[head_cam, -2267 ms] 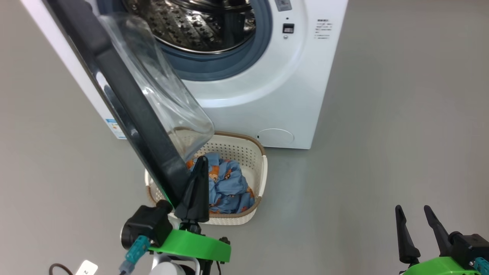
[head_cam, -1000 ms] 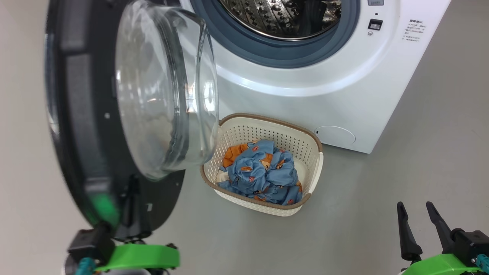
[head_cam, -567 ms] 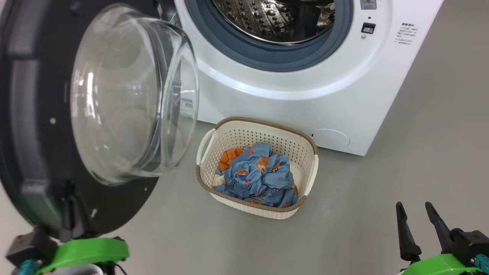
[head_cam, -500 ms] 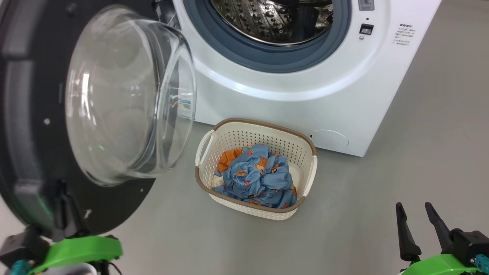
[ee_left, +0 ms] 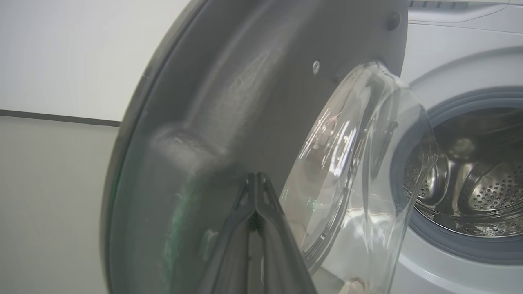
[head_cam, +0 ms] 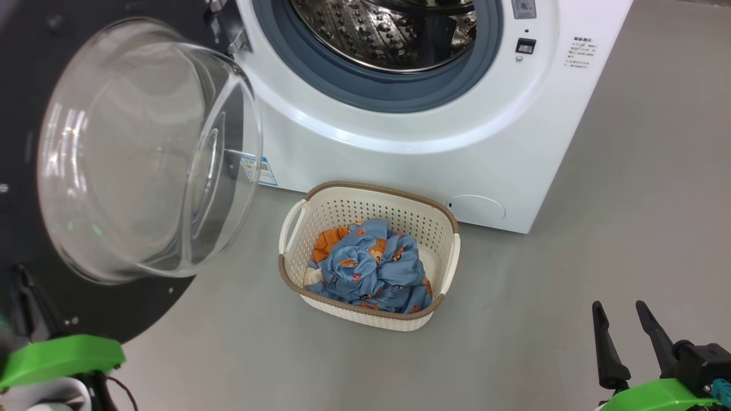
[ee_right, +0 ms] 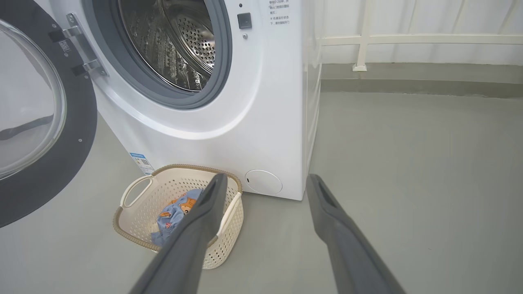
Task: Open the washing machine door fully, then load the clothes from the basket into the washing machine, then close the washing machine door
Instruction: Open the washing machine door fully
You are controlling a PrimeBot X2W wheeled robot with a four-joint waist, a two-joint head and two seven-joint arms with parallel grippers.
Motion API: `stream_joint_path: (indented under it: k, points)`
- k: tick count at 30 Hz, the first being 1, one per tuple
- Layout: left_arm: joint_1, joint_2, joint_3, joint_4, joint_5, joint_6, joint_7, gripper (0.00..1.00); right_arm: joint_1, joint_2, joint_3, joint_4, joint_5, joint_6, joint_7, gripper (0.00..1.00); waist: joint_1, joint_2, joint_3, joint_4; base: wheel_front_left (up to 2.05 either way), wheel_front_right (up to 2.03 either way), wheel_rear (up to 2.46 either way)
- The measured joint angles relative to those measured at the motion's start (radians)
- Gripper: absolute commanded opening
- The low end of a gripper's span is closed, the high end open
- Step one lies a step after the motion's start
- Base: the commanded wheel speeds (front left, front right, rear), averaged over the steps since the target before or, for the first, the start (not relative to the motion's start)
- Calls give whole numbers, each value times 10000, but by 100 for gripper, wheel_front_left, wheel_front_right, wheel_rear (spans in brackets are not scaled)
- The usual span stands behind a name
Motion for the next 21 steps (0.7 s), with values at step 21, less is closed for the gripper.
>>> stream_joint_path:
  k: [21]
  points:
    - [-2392, 1244, 1325, 3756, -27, -435, -2, 0, -35, 0, 35, 21, 109, 0, 8, 100, 1, 0, 273, -781, 0, 0, 0]
